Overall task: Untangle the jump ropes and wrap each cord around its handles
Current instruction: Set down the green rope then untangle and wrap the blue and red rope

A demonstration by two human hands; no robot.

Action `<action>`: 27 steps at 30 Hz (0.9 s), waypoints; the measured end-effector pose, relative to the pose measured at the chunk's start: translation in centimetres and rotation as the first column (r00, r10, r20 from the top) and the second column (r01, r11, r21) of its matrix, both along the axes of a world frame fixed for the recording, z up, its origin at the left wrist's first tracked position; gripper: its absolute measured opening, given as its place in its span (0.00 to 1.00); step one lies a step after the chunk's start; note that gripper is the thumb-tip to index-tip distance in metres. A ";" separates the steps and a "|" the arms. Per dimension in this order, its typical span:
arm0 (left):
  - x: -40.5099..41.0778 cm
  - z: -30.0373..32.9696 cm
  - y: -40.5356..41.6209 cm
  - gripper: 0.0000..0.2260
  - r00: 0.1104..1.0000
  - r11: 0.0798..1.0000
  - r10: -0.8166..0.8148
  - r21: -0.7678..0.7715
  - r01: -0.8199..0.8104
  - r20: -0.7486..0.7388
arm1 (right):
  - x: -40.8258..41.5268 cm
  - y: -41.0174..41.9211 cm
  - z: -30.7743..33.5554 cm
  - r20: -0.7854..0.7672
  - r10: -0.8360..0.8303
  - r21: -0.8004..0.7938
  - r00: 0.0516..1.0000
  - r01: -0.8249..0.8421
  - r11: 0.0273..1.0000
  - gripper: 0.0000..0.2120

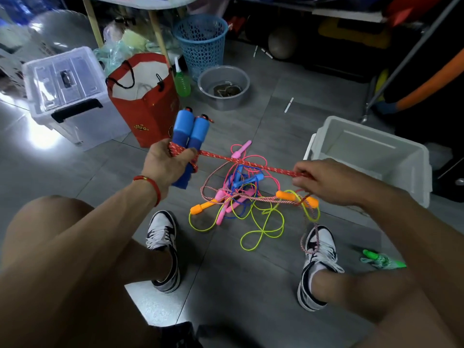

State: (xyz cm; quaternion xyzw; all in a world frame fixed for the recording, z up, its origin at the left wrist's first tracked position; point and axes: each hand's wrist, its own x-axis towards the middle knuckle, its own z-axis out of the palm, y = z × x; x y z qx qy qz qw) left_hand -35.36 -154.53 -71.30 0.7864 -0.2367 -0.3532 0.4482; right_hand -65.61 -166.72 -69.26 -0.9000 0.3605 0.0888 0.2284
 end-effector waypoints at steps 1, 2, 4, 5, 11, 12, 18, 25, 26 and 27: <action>-0.1 0.1 0.1 0.14 1.000 1.000 0.007 0.004 -0.007 -0.023 | -0.3 -0.4 -0.1 0.025 -0.018 -0.003 1.000 0.018 1.000 0.10; -0.1 0.1 0.2 0.14 0.999 1.000 0.012 0.004 -0.012 -0.044 | -0.5 -0.7 -0.2 0.105 -0.062 0.024 0.993 0.060 0.998 0.10; -0.2 0.0 0.2 0.14 0.999 1.000 0.016 0.005 -0.016 -0.028 | -0.7 -1.1 -0.1 0.355 -0.224 0.224 0.908 0.150 0.963 0.08; -0.3 0.1 0.2 0.14 1.000 1.000 0.016 -0.003 -0.016 -0.025 | -0.7 -1.1 0.1 0.423 -0.298 0.316 0.856 0.169 0.934 0.07; -2.8 0.7 -0.2 0.08 0.976 0.993 -0.039 -0.115 0.015 -0.215 | 1.1 -1.0 -0.1 0.424 -0.238 0.253 0.874 0.139 0.958 0.09; -3.3 0.9 -0.2 0.07 0.959 0.989 -0.067 -0.145 0.028 -0.275 | 1.8 -0.6 0.2 0.426 -0.207 0.237 0.881 0.112 0.965 0.09; -6.2 2.4 -0.3 0.11 0.806 0.914 -0.315 -0.391 0.114 -0.501 | 4.0 0.7 1.1 0.370 -0.147 0.240 0.917 0.059 0.969 0.10; -8.2 2.9 -1.1 0.19 0.723 0.828 -0.506 -0.499 0.254 -0.471 | 4.7 0.9 1.5 0.370 -0.067 0.207 0.927 -0.012 0.978 0.05; -8.2 2.8 -1.2 0.20 0.726 0.835 -0.506 -0.477 0.276 -0.466 | 4.7 0.8 1.3 0.358 -0.062 0.179 0.932 -0.004 0.984 0.05; -8.2 2.7 -1.3 0.19 0.740 0.841 -0.503 -0.452 0.299 -0.446 | 4.6 0.7 1.0 0.345 -0.056 0.147 0.937 0.005 0.989 0.05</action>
